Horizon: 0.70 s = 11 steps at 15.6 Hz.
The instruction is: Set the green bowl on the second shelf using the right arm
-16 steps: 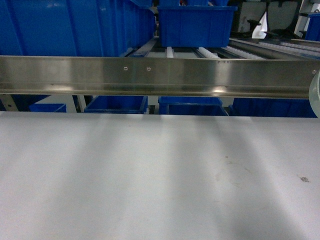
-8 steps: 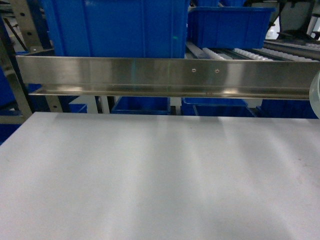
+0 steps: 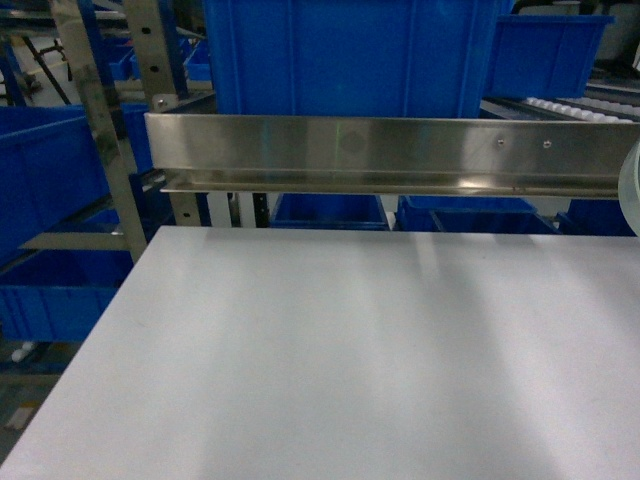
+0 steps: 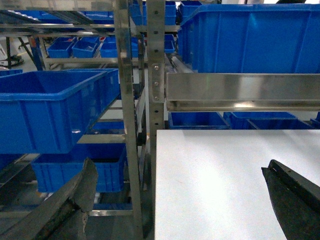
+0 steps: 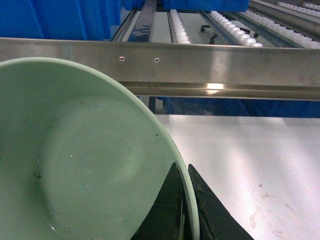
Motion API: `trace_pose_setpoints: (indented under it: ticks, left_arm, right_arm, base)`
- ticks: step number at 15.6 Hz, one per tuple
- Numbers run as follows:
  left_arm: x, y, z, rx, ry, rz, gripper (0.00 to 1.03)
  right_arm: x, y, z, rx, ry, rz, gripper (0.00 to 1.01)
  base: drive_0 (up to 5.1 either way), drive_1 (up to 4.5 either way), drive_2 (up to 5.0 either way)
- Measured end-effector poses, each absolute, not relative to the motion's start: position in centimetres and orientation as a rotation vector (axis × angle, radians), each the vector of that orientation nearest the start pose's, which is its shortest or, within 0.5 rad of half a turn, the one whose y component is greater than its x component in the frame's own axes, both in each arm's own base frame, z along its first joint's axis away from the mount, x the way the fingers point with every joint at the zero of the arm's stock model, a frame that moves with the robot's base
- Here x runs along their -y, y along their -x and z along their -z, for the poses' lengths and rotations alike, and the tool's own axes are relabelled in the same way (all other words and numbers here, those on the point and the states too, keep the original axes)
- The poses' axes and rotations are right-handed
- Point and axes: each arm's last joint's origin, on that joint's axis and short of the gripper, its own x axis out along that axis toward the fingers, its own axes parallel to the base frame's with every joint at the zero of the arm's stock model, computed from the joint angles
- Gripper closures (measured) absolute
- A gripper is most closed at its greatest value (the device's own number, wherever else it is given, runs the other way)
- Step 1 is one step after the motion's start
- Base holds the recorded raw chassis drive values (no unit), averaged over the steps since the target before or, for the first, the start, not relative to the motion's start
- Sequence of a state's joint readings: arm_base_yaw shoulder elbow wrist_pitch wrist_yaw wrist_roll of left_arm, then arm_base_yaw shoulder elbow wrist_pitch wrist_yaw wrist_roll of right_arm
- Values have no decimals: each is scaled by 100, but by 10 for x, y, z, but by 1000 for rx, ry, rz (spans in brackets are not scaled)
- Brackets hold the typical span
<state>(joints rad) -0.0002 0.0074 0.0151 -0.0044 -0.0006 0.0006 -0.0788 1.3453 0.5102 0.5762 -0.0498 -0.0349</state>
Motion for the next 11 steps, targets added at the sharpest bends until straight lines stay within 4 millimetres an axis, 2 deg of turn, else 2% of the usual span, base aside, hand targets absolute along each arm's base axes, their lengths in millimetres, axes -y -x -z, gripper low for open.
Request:
trace_pose_setpoints:
  ticks: [11]
  left_arm:
    - [0, -97, -167, 2, -1, 0, 5]
  right_arm:
    - [19, -262, -194, -265, 17, 22, 99]
  base:
    - [-482, 109, 358]
